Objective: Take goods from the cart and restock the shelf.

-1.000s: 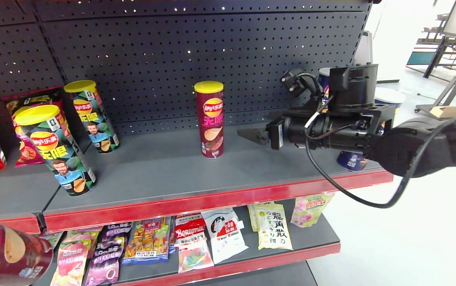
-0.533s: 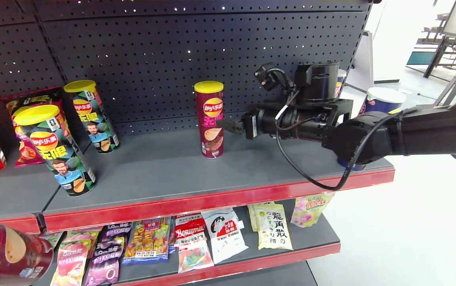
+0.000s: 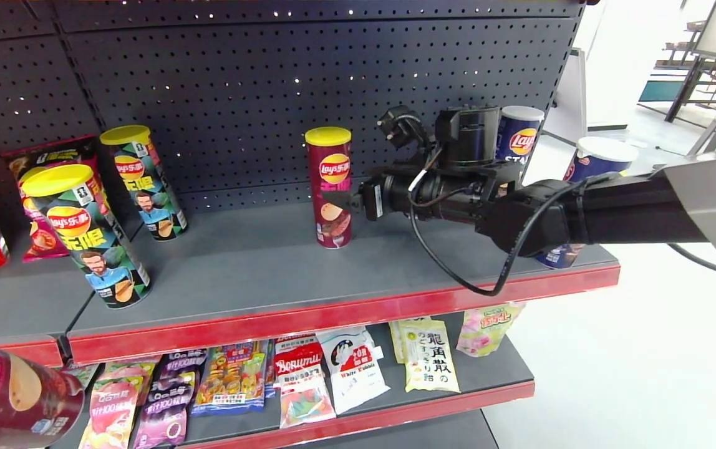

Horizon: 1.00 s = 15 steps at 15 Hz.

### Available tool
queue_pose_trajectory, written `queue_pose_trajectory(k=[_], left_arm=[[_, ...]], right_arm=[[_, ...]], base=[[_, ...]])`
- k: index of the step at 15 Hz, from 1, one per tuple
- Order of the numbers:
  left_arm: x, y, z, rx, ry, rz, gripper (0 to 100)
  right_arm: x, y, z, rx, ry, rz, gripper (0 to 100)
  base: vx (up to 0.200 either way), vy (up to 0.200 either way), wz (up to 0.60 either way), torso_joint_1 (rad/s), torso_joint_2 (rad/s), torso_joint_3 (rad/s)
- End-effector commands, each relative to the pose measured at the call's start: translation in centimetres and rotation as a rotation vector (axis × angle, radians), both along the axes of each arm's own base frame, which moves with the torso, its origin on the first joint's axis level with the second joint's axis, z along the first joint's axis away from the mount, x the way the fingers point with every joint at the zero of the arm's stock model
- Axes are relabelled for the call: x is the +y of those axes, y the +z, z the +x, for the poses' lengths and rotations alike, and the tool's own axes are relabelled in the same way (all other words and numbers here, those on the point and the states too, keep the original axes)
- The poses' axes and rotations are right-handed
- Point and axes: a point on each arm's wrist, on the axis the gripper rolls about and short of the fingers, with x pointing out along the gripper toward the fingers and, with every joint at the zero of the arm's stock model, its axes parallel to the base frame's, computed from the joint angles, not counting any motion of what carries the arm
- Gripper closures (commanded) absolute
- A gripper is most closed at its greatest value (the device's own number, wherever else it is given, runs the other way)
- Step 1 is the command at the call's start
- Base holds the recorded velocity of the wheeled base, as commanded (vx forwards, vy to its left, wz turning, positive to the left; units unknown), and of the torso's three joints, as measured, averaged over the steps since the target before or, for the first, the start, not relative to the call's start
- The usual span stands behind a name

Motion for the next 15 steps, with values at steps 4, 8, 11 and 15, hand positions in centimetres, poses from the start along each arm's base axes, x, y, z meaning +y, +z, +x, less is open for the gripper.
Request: queue_pose_trajectory(k=[4,8,11,15], left_arm=[[0.0,0.2,0.2,0.006,0.0,0.001,100],[0.0,0.2,0.2,0.002,0.0,0.001,100],[0.0,0.1,0.2,0.006,0.0,0.001,100],[0.0,0.1,0.2,0.006,0.0,0.001,100]], right_arm=[[-4.6,0.5,-7.6,0.071,-0.065,-0.083,0],[-10.0,1.5,-12.7,0.012,-0.094,-0.126,0],[-12.3,1.7,-14.7,-0.012,-0.106,-0.143,0],[-13.2,1.2,-15.8,-0.015,-0.195,-0.176,0]], base=[[0.0,0.0,0.0,0.0,0.0,0.0],[0.0,0.0,0.0,0.0,0.0,0.0],[0.0,0.0,0.0,0.0,0.0,0.0],[0.0,0.0,0.0,0.0,0.0,0.0]])
